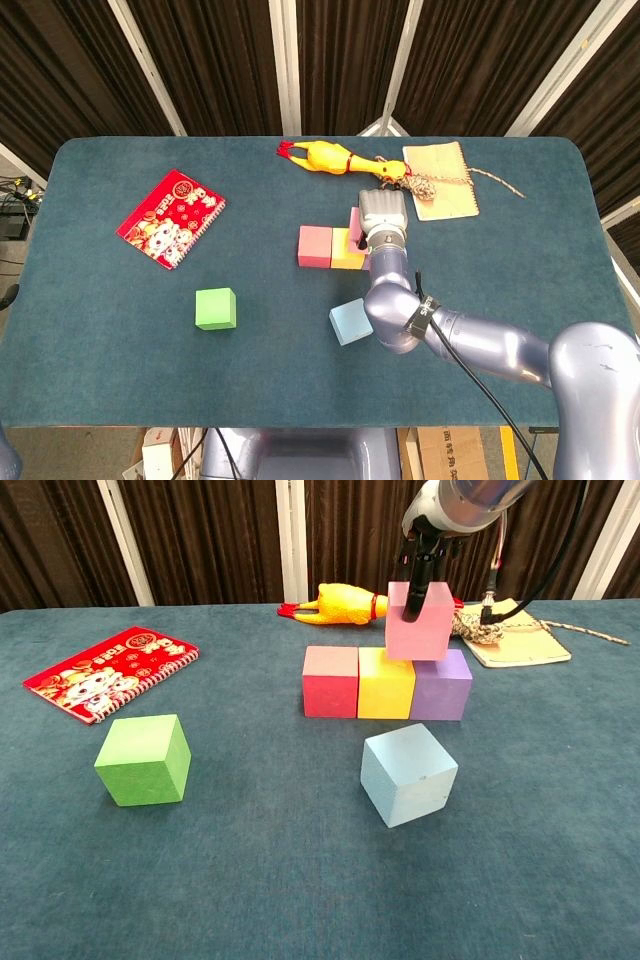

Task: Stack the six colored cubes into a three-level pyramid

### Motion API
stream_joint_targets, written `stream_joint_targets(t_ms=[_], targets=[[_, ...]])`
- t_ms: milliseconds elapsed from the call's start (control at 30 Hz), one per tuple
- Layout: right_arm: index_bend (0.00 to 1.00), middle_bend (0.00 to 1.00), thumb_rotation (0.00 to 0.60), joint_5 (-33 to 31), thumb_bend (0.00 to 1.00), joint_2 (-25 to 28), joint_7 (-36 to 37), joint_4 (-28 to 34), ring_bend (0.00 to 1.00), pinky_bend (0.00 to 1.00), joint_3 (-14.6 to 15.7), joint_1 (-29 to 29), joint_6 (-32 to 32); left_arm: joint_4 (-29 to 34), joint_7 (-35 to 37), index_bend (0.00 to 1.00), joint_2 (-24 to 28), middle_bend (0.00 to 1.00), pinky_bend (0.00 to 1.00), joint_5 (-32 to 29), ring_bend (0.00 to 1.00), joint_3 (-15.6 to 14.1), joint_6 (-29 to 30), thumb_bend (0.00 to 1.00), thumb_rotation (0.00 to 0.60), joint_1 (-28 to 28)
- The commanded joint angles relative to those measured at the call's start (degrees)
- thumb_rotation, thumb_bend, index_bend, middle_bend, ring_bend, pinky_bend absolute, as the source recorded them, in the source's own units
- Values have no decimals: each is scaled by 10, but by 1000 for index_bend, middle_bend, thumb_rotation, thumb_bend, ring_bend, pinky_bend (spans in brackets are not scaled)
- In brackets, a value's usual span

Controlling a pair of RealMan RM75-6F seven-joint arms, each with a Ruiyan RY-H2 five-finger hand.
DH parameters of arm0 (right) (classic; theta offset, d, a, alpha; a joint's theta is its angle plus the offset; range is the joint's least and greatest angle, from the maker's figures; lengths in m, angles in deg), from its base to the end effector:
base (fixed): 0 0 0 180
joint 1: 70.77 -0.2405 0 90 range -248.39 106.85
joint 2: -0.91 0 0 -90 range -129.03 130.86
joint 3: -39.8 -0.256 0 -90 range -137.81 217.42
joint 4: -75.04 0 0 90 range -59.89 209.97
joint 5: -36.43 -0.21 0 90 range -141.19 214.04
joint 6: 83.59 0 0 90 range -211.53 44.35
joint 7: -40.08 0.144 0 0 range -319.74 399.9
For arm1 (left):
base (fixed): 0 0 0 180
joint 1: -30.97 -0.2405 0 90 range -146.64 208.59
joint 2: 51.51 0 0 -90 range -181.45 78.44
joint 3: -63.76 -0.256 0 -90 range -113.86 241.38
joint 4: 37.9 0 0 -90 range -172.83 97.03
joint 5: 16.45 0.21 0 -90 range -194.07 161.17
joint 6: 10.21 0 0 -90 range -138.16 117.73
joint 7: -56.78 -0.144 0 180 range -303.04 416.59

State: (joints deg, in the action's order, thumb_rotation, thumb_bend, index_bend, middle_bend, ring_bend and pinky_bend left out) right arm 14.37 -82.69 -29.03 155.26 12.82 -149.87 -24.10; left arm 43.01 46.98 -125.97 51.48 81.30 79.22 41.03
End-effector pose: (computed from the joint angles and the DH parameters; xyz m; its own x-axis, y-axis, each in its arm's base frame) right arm -0.0089 -0.4493 0.0362 0.4528 -0.4710 0.7570 -0.8415 0.0549 0.5375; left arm -0.3322 0.2494 0.1872 0.4986 -0.3081 0.8102 0.8591 0.3003 -0.4145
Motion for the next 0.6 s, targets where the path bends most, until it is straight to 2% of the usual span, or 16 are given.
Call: stream_joint_targets(t_ms=[33, 600], targets=[[443, 439, 600, 5, 327, -2, 5, 0, 205, 0, -1, 4, -2, 0, 0, 151, 0, 0, 18, 0, 0, 0, 0, 159, 600, 0], [443, 439, 600, 26, 327, -15, 16, -7, 205, 0, -1, 16, -18, 3, 3, 151, 0, 0, 18, -1, 0, 1, 0, 160, 600, 0]])
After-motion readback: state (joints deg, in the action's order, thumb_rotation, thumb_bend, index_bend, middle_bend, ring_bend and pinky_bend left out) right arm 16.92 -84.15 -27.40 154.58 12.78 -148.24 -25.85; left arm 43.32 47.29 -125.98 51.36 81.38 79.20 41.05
